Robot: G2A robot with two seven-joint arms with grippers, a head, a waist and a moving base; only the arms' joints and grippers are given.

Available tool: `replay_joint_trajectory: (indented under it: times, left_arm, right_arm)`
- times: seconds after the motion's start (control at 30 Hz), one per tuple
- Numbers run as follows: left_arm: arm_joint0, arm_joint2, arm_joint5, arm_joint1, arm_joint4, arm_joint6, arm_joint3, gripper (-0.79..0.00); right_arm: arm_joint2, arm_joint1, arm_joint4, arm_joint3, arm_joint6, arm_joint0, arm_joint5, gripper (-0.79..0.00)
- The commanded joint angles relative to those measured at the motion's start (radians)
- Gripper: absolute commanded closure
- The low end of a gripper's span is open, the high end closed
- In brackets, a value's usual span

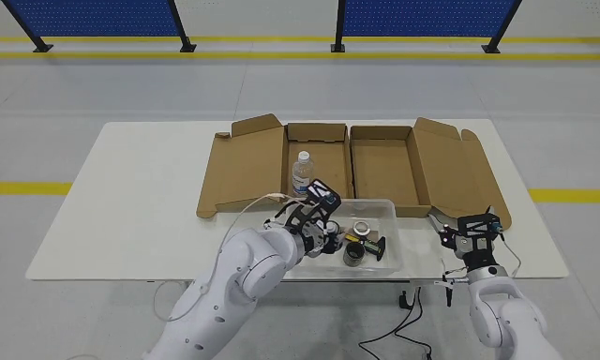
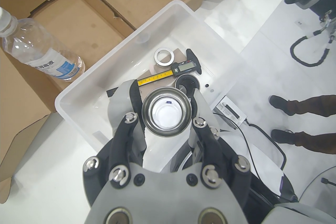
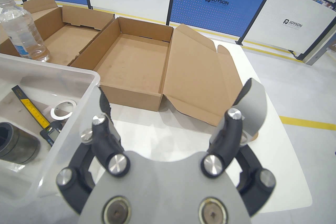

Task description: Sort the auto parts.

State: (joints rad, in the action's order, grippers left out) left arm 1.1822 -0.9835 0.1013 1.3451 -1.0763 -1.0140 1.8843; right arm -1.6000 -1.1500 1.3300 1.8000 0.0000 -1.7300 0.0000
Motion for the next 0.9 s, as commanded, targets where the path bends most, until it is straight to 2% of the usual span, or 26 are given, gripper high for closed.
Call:
replay_joint_trajectory:
  times: [0.0,0.1,0.2,0.3,0.5,0.87]
  left_arm:
    - [0.003,0.0,0.002,-0.001,0.002,-0.002,0.009,0.0]
    - [-0.004,0.002,0.006,-0.001,0.006,0.008,0.002,0.0]
    - [-0.012,-0.002,0.001,0.003,0.052,0.081,-0.022,0.0]
    - [-0.043,0.006,0.02,0.006,0.044,0.097,-0.058,0.0]
    - [-0.142,0.029,0.024,0.019,0.038,0.156,-0.139,0.0]
    - [-0.351,0.128,0.0,0.068,0.028,0.275,-0.362,0.0]
  right_arm:
    - [0.0,0.0,0.0,0.0,0.0,0.0,0.0,-0.785]
    - [0.0,0.0,0.0,0.0,0.0,0.0,0.0,-0.785]
    - [0.0,0.0,0.0,0.0,0.0,0.0,0.0,-0.785]
    - [0.0,0.0,0.0,0.0,0.0,0.0,0.0,-0.785]
    - [0.0,0.0,0.0,0.0,0.0,0.0,0.0,-0.785]
    - [0.0,0.0,0.0,0.0,0.0,0.0,0.0,-0.785]
